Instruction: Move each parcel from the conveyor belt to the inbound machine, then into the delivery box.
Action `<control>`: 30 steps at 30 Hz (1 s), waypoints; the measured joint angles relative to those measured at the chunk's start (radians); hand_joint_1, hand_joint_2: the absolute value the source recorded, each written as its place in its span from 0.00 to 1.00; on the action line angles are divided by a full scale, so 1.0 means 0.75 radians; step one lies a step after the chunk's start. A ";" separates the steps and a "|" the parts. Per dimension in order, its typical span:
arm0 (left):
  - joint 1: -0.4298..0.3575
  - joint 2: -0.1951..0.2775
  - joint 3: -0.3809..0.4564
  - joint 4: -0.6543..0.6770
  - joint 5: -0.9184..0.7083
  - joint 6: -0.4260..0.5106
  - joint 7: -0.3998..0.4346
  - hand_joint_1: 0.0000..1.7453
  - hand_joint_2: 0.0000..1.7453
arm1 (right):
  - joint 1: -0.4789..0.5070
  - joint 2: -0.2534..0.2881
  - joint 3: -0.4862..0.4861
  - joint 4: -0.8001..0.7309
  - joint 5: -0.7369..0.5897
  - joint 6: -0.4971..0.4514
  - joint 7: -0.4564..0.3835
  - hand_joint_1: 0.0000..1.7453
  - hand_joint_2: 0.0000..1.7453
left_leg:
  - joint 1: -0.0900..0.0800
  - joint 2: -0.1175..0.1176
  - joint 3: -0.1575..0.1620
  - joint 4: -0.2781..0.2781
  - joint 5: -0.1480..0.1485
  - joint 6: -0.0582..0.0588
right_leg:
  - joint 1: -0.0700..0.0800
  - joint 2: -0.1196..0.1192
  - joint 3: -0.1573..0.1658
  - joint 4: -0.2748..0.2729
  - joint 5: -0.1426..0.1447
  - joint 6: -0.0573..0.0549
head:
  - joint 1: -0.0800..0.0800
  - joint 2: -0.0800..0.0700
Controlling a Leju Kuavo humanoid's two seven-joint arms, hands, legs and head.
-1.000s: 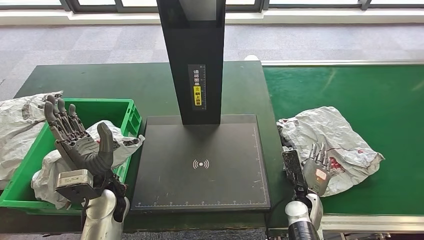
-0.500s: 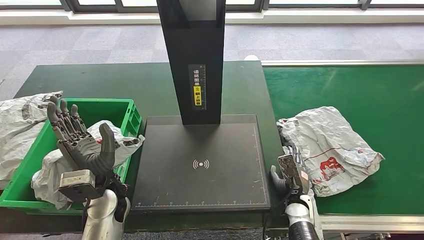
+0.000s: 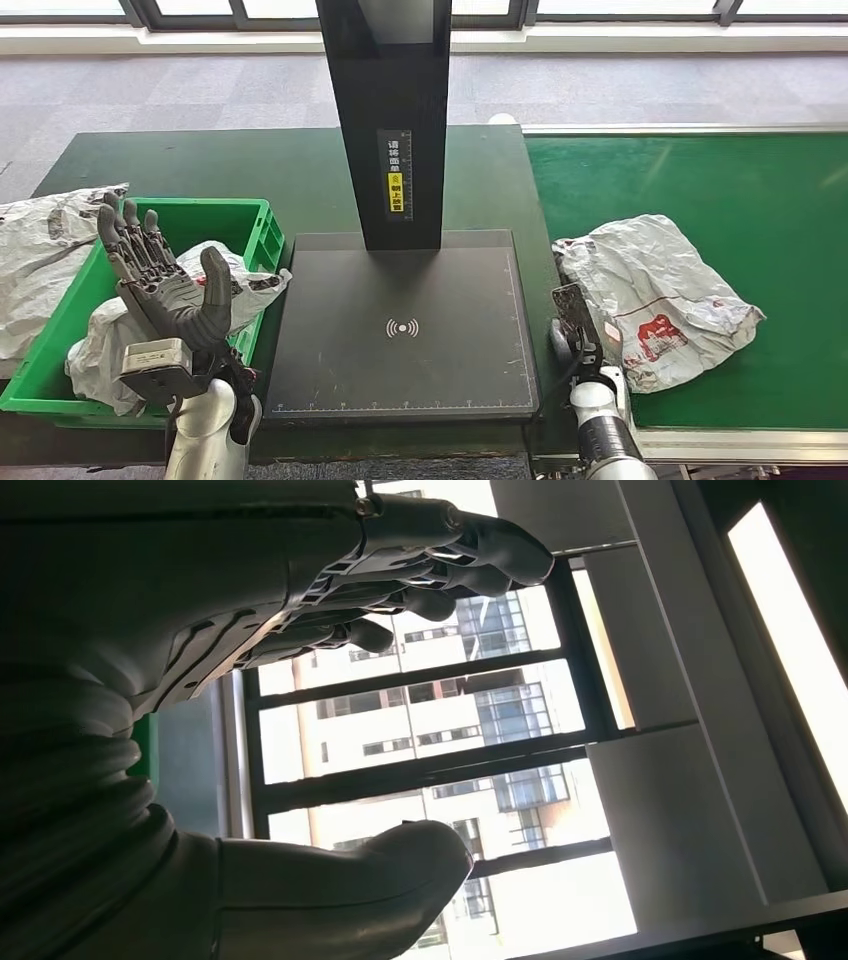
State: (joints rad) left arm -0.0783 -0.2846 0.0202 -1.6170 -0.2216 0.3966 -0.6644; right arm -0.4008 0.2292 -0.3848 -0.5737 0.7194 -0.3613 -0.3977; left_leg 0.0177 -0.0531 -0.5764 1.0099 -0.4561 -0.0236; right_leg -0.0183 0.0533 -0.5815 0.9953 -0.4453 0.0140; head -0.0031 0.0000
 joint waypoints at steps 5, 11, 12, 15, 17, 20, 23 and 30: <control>0.000 0.000 0.000 0.000 0.000 0.000 0.003 0.00 1.00 | -0.018 0.000 0.000 0.007 0.014 -0.008 0.022 1.00 1.00 | 0.000 0.000 0.001 0.000 0.000 0.000 | 0.000 0.000 0.001 0.000 0.000 0.000 | 0.000 0.000; 0.000 0.000 0.000 0.000 0.000 0.001 0.003 0.00 1.00 | -0.023 -0.001 -0.005 0.024 0.014 -0.003 0.019 1.00 1.00 | 0.000 0.000 0.001 0.000 0.000 0.000 | 0.000 0.000 0.001 0.000 0.000 0.000 | 0.000 0.000; 0.001 0.000 0.000 -0.001 0.000 0.002 0.003 0.00 1.00 | -0.024 -0.001 -0.009 0.026 0.005 0.006 0.007 1.00 1.00 | 0.000 0.000 0.001 0.000 0.000 0.000 | 0.000 0.000 0.001 0.000 0.000 0.000 | 0.000 0.000; 0.001 0.000 0.000 -0.003 0.000 0.004 0.003 0.00 1.00 | -0.026 -0.002 -0.024 0.031 -0.060 0.084 -0.075 1.00 1.00 | 0.000 0.000 0.000 0.000 0.000 0.000 | 0.000 0.000 0.001 0.000 0.000 0.000 | 0.000 0.000; 0.001 0.000 0.002 -0.004 0.000 -0.001 -0.003 0.00 1.00 | -0.024 -0.002 -0.044 0.031 -0.181 0.237 -0.182 1.00 1.00 | 0.000 0.000 0.000 0.000 -0.001 -0.001 | 0.000 0.002 0.000 0.000 0.000 0.000 | 0.000 0.000; 0.002 0.000 0.008 -0.001 0.004 -0.014 -0.012 0.00 1.00 | -0.020 -0.002 -0.079 0.030 -0.389 0.494 -0.321 1.00 1.00 | 0.000 0.007 0.000 0.000 -0.002 -0.003 | 0.000 0.011 -0.004 0.001 0.001 -0.002 | 0.000 0.000; 0.001 0.000 0.013 0.006 0.009 -0.029 -0.014 0.00 1.00 | -0.014 0.001 -0.094 0.026 -0.537 0.702 -0.358 1.00 1.00 | 0.001 0.012 0.000 -0.001 -0.003 -0.004 | 0.001 0.017 -0.007 0.002 0.001 -0.003 | 0.000 0.000; 0.001 0.000 0.029 0.020 0.012 -0.056 -0.016 0.00 1.00 | -0.003 0.025 -0.112 0.024 -0.791 1.054 -0.331 1.00 1.00 | 0.001 0.011 -0.002 -0.003 -0.003 -0.004 | 0.001 0.013 -0.009 0.003 0.000 -0.005 | 0.000 0.000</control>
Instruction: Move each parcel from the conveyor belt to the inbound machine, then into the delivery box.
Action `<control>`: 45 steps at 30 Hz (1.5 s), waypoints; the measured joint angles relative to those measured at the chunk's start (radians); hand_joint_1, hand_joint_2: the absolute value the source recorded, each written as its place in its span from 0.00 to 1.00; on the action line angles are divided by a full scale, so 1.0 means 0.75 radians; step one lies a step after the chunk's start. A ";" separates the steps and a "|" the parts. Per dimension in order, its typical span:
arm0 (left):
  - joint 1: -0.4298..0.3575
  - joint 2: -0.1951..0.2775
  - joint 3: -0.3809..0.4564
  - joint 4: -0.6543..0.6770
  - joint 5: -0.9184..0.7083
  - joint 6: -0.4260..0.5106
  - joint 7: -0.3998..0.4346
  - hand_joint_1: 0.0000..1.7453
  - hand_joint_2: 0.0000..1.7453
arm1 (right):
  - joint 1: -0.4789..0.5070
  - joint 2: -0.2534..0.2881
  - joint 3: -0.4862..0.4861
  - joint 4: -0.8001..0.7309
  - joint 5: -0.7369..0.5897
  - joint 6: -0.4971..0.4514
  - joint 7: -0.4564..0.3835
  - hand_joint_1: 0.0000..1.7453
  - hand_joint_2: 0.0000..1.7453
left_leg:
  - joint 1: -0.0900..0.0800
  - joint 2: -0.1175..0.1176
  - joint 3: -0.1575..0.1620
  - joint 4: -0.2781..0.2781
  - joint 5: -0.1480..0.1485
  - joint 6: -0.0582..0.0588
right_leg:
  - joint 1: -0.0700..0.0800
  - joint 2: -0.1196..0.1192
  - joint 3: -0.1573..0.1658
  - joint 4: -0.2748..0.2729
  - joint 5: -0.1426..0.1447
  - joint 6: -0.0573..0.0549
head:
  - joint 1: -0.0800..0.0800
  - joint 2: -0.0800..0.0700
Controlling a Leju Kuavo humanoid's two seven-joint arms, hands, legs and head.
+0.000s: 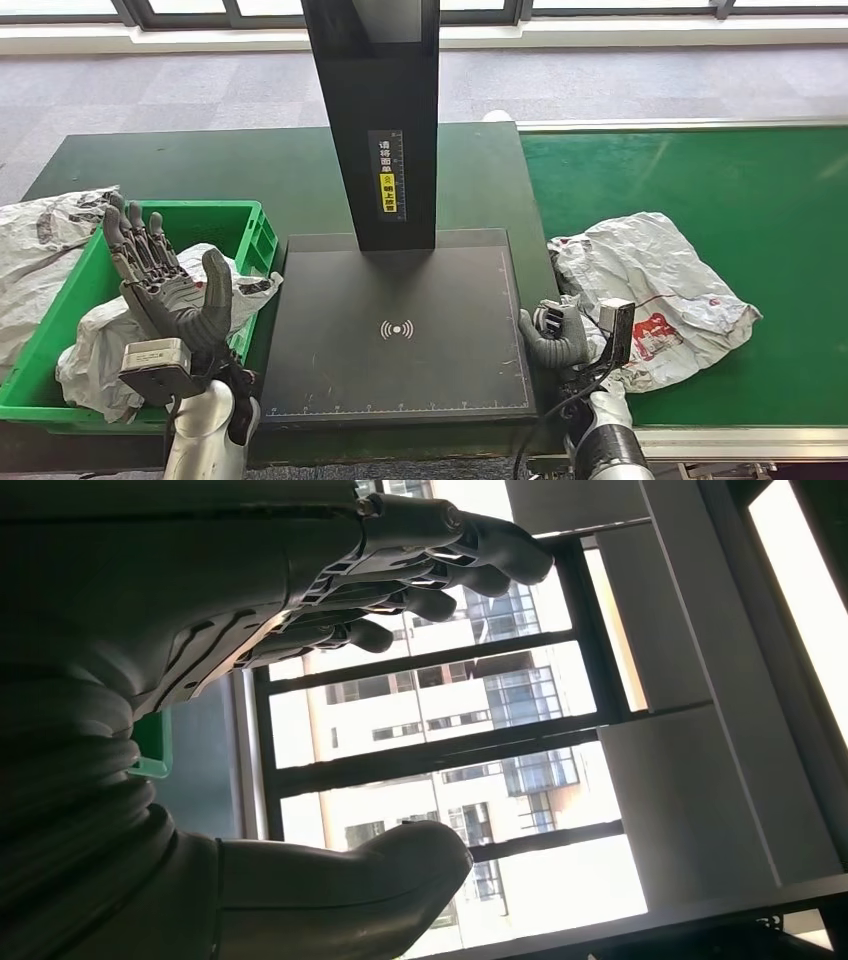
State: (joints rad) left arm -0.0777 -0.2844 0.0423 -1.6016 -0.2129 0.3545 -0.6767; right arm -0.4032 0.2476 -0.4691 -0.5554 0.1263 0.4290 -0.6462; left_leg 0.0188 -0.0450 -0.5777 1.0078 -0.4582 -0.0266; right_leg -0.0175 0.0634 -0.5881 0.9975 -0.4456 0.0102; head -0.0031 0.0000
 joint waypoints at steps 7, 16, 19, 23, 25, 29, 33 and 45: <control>0.002 0.000 0.011 0.004 0.000 -0.019 0.000 0.00 1.00 | 0.000 0.012 0.000 0.000 -0.144 0.167 0.055 1.00 1.00 | -0.001 -0.002 -0.001 0.000 0.000 0.000 | -0.001 -0.003 0.001 -0.001 0.000 0.000 | 0.000 0.000; 0.002 0.000 0.015 0.006 0.000 -0.021 0.000 0.00 1.00 | 0.000 0.017 0.000 0.000 -0.151 0.175 0.060 1.00 1.00 | -0.001 -0.004 -0.002 0.000 0.000 0.000 | -0.001 -0.005 0.001 -0.001 0.000 0.000 | 0.000 0.000; 0.002 0.000 0.015 0.006 0.000 -0.022 0.000 0.00 1.00 | 0.000 0.019 0.000 0.000 -0.151 0.175 0.061 1.00 1.00 | -0.001 -0.004 -0.002 0.000 0.000 0.000 | -0.001 -0.005 0.000 -0.001 0.000 0.000 | 0.000 0.000; 0.002 0.000 0.016 0.006 0.000 -0.024 0.000 0.00 1.00 | 0.000 0.019 0.000 0.000 -0.169 0.190 0.069 1.00 1.00 | -0.001 -0.004 -0.002 0.000 0.000 0.000 | -0.001 -0.005 0.001 -0.001 0.000 0.000 | 0.000 0.000; 0.003 0.000 0.018 0.006 0.000 -0.028 0.000 0.00 1.00 | 0.000 0.019 0.000 0.000 -0.197 0.207 0.077 0.50 1.00 | -0.001 -0.004 -0.002 0.000 0.000 0.000 | -0.001 -0.005 0.001 -0.001 0.000 0.000 | 0.000 0.000; 0.006 0.000 0.022 0.002 0.002 -0.017 0.000 0.00 1.00 | 0.003 0.019 0.002 -0.011 -0.023 -0.061 0.008 0.00 0.50 | -0.001 -0.005 -0.002 0.000 0.000 0.000 | -0.001 -0.006 0.001 -0.001 0.000 0.000 | 0.000 0.000; 0.010 0.000 0.022 -0.019 0.008 0.034 0.002 0.00 1.00 | 0.034 0.026 0.046 -0.099 0.562 -1.062 0.133 0.00 0.00 | -0.001 -0.009 -0.002 0.000 0.000 0.001 | -0.001 -0.009 0.002 -0.001 -0.001 0.001 | 0.000 0.000; 0.010 -0.001 0.007 -0.048 0.003 0.094 0.023 0.00 1.00 | 0.160 0.055 0.075 -0.294 1.442 -1.521 0.648 0.00 0.00 | -0.001 -0.015 -0.004 0.000 0.001 0.001 | -0.001 -0.016 0.002 -0.001 -0.004 0.001 | 0.001 0.000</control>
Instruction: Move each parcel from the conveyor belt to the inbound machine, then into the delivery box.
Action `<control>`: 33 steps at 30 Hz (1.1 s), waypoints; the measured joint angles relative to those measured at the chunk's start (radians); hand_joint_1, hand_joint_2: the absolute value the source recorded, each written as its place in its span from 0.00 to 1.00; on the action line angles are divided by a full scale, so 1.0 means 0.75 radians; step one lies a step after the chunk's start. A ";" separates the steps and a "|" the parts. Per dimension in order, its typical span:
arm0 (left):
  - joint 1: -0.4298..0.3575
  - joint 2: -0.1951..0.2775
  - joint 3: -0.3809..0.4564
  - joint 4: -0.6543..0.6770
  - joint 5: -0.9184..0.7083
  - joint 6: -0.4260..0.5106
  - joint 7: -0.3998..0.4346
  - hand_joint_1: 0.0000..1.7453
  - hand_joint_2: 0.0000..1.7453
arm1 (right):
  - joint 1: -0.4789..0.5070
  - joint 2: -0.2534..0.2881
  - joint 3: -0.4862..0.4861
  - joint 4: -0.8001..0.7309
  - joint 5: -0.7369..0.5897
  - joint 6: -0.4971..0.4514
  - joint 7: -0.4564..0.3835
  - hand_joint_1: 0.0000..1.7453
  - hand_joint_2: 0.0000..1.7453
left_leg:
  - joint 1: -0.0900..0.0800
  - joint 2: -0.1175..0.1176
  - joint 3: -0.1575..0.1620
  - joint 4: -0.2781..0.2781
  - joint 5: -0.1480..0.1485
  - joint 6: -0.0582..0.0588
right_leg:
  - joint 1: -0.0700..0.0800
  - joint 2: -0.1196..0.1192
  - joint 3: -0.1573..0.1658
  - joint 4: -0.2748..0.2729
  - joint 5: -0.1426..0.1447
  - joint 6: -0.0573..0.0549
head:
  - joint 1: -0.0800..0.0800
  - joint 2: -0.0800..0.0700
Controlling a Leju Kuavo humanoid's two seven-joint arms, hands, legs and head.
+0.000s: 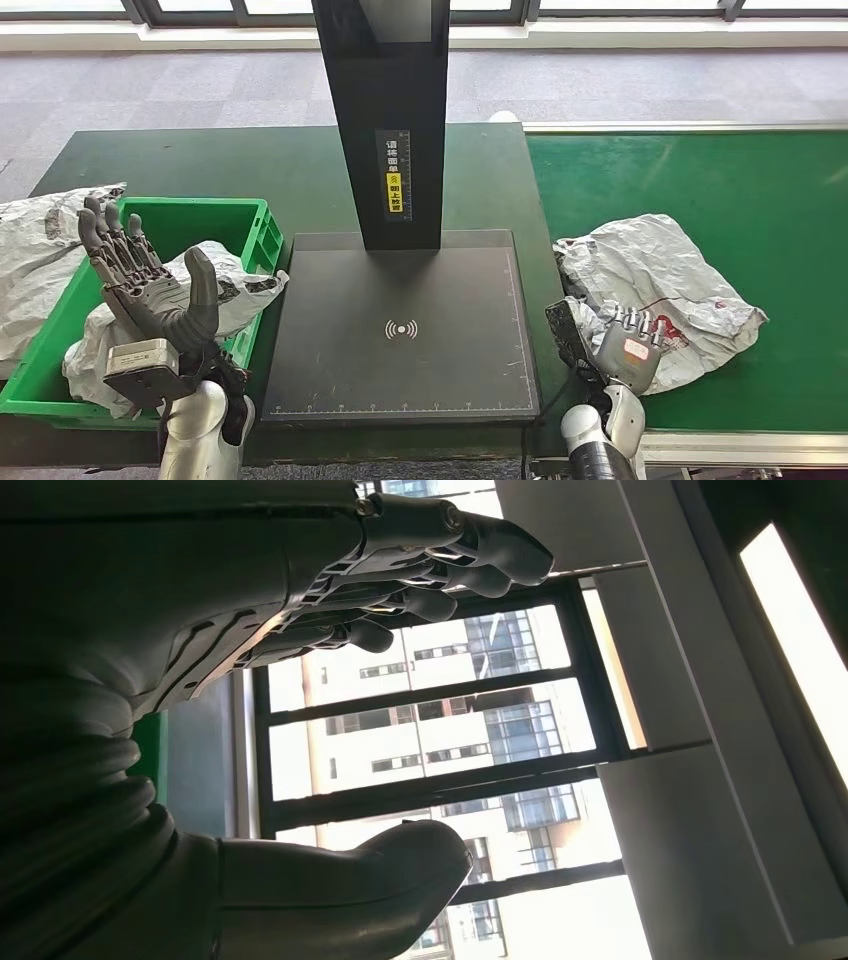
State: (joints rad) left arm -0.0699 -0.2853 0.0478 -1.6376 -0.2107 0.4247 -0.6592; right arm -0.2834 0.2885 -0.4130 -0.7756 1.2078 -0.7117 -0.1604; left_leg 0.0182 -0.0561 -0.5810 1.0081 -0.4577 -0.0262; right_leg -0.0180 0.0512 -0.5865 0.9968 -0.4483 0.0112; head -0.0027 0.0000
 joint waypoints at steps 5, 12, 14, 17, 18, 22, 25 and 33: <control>0.000 0.000 -0.001 -0.003 -0.010 0.005 0.007 0.00 1.00 | 0.009 0.000 -0.009 -0.011 0.112 0.008 0.101 0.00 0.00 | 0.000 0.001 0.000 0.000 0.000 0.000 | 0.000 0.001 0.000 0.000 0.000 0.000 | 0.000 0.000; 0.000 0.000 -0.002 -0.009 -0.011 0.005 0.012 0.00 1.00 | 0.008 -0.001 -0.028 -0.007 0.024 0.064 0.069 0.00 0.00 | 0.000 0.001 0.000 0.000 0.000 0.000 | 0.000 0.001 0.000 0.000 0.000 0.000 | 0.000 0.000; 0.000 0.000 -0.002 -0.010 -0.011 0.005 0.012 0.00 1.00 | 0.006 -0.004 -0.029 0.005 0.002 0.103 0.071 0.00 0.50 | 0.000 0.001 0.000 0.000 0.000 0.000 | 0.000 0.001 0.000 0.000 0.000 0.000 | 0.000 0.000; 0.000 0.000 -0.002 -0.010 -0.011 0.005 0.014 0.00 1.00 | -0.001 -0.013 -0.030 0.038 0.000 0.152 0.101 0.75 1.00 | 0.000 0.001 0.000 0.000 0.000 0.000 | 0.000 0.000 0.000 0.000 0.000 0.000 | 0.000 0.000; 0.000 0.000 -0.002 -0.011 -0.011 0.005 0.016 0.00 1.00 | -0.005 -0.018 -0.030 0.051 0.001 0.166 0.108 1.00 1.00 | 0.000 0.002 0.000 0.000 0.000 0.000 | 0.000 0.001 0.000 0.000 0.000 0.000 | 0.000 0.000; 0.001 0.000 -0.002 -0.013 -0.012 0.005 0.020 0.00 1.00 | -0.031 -0.030 -0.030 0.096 -0.004 0.212 0.112 1.00 1.00 | 0.000 0.003 0.003 0.000 0.000 0.000 | 0.000 0.003 0.001 0.000 0.000 0.000 | 0.000 0.000; 0.001 0.000 -0.002 -0.018 -0.014 0.005 0.022 0.00 1.00 | -0.050 -0.034 -0.030 0.116 -0.013 0.230 0.105 1.00 1.00 | 0.000 0.004 0.004 0.000 0.000 0.000 | 0.000 0.004 0.003 -0.001 0.000 0.000 | 0.000 0.000; 0.001 0.000 -0.002 -0.022 -0.015 0.005 0.023 0.00 1.00 | -0.084 -0.041 -0.030 0.140 -0.025 0.242 0.091 1.00 1.00 | 0.000 0.004 0.009 0.000 0.000 0.000 | 0.000 0.003 0.008 -0.001 0.001 0.001 | 0.000 0.000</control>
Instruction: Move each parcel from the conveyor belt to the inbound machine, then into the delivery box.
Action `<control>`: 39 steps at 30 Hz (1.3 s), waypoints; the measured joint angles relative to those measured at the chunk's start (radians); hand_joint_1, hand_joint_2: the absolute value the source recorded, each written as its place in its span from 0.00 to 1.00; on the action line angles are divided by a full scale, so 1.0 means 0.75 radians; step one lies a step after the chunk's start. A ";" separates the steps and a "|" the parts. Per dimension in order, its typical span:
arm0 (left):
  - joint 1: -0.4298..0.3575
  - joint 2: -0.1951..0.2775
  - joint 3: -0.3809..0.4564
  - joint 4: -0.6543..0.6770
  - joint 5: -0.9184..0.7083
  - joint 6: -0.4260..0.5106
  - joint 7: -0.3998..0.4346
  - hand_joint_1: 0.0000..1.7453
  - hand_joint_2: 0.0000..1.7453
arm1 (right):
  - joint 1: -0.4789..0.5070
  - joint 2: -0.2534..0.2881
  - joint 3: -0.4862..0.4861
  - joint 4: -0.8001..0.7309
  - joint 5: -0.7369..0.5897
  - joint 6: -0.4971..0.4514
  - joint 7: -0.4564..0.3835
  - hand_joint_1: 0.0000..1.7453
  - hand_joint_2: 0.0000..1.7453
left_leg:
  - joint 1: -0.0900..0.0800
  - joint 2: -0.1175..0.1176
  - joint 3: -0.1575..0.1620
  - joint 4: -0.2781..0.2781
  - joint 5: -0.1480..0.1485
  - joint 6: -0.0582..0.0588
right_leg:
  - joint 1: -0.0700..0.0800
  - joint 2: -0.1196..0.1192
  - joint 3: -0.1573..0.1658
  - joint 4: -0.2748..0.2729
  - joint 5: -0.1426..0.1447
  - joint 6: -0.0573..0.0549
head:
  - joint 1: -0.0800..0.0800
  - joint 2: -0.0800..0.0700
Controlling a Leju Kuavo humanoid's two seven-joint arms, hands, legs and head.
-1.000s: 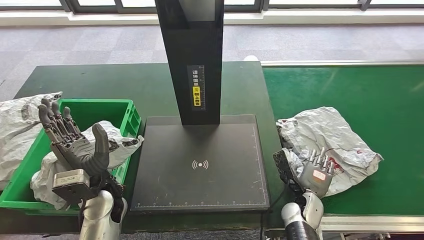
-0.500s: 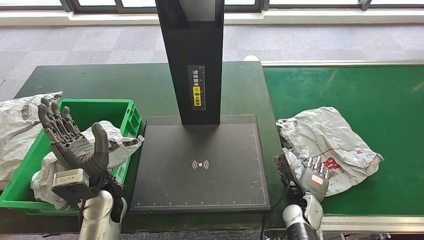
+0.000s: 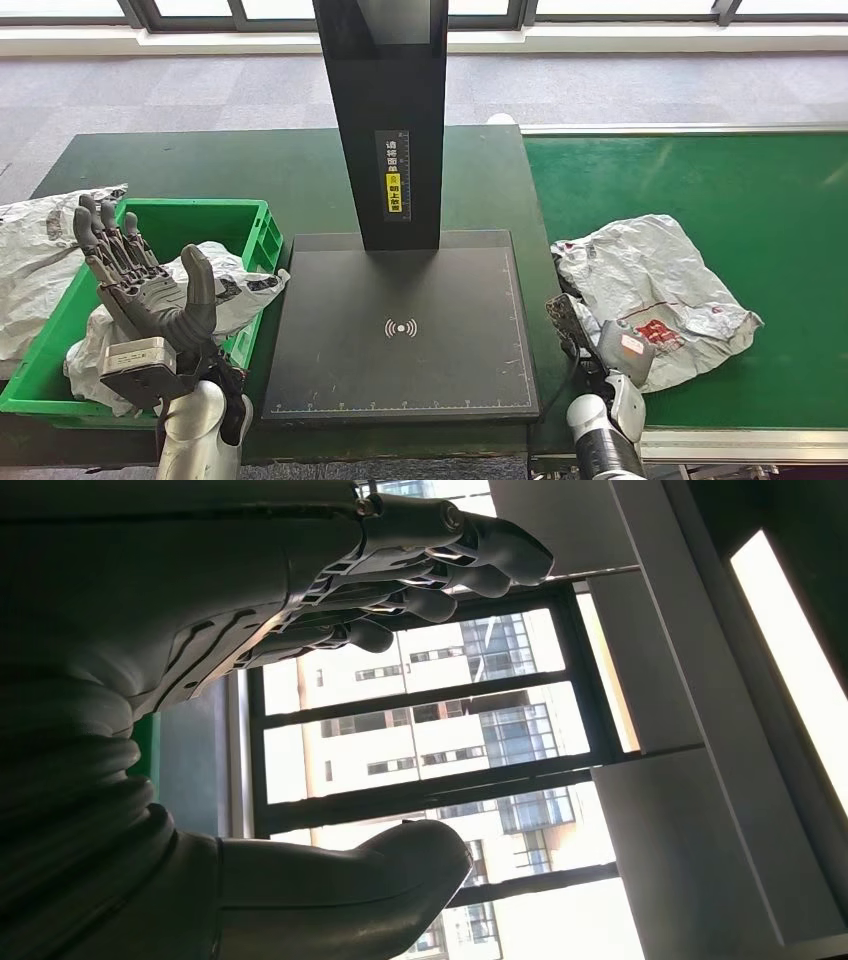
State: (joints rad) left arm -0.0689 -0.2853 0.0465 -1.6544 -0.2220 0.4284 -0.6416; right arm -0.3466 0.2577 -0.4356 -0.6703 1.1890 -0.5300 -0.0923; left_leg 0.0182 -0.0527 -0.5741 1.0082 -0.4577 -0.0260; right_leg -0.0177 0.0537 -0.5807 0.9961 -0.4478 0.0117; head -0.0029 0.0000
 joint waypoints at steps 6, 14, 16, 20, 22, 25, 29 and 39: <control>0.000 0.000 0.000 0.000 0.000 0.000 -0.004 0.00 1.00 | -0.009 -0.012 -0.002 0.008 -0.143 0.089 -0.152 1.00 1.00 | 0.000 0.002 0.001 0.000 0.000 0.000 | 0.000 0.004 0.000 0.000 0.000 -0.001 | 0.000 0.000; 0.000 0.000 0.001 0.002 0.004 -0.022 -0.033 0.00 1.00 | -0.006 -0.025 -0.002 0.009 -0.476 0.298 -0.523 1.00 1.00 | 0.002 0.008 0.001 0.000 -0.002 -0.003 | 0.002 0.012 -0.004 0.001 0.001 -0.002 | 0.000 0.000; 0.000 0.000 0.001 0.003 0.004 -0.026 -0.035 0.00 1.00 | 0.001 -0.024 -0.002 0.009 -0.546 0.352 -0.598 1.00 1.00 | 0.002 0.009 0.000 0.000 -0.002 -0.004 | 0.002 0.012 -0.005 0.001 0.001 -0.002 | 0.000 0.000; 0.000 0.000 0.001 0.008 0.005 -0.028 -0.038 0.00 1.00 | 0.011 -0.024 -0.003 0.008 -0.677 0.443 -0.698 1.00 1.00 | 0.002 0.008 -0.001 0.000 -0.002 -0.004 | 0.002 0.011 -0.006 0.002 0.001 -0.002 | 0.000 0.000; 0.000 0.000 0.001 0.011 0.007 -0.031 -0.041 0.00 1.00 | 0.024 -0.022 -0.008 -0.002 -0.784 0.503 -0.760 1.00 1.00 | 0.002 0.008 -0.002 0.000 -0.002 -0.004 | 0.002 0.011 -0.007 0.002 0.001 -0.002 | 0.000 0.000; -0.001 0.000 0.002 0.015 0.012 -0.041 -0.043 0.00 1.00 | 0.054 -0.013 -0.014 -0.053 -0.932 0.577 -0.801 1.00 1.00 | 0.002 0.007 -0.004 0.000 -0.002 -0.004 | 0.001 0.010 -0.007 0.002 0.001 -0.002 | 0.000 0.000; -0.001 0.000 0.003 0.019 0.012 -0.044 -0.043 0.00 1.00 | 0.081 -0.001 -0.014 -0.113 -0.990 0.612 -0.811 1.00 1.00 | 0.001 0.007 -0.005 0.000 -0.002 -0.003 | 0.001 0.009 -0.008 0.002 0.001 -0.002 | 0.000 0.000; -0.002 0.000 0.004 0.028 0.011 -0.060 -0.043 0.00 1.00 | 0.149 0.033 -0.014 -0.305 -1.212 0.677 -0.808 0.00 1.00 | 0.001 0.002 -0.007 0.000 -0.002 -0.003 | 0.001 0.003 -0.008 0.002 0.000 -0.002 | 0.000 0.000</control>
State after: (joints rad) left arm -0.0705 -0.2853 0.0494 -1.6332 -0.2135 0.3838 -0.6743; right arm -0.2348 0.2822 -0.4459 -0.8988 0.2799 -0.0219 -0.6986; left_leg 0.0192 -0.0514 -0.5793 1.0079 -0.4594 -0.0285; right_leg -0.0170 0.0563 -0.5868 0.9973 -0.4476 0.0099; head -0.0028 0.0000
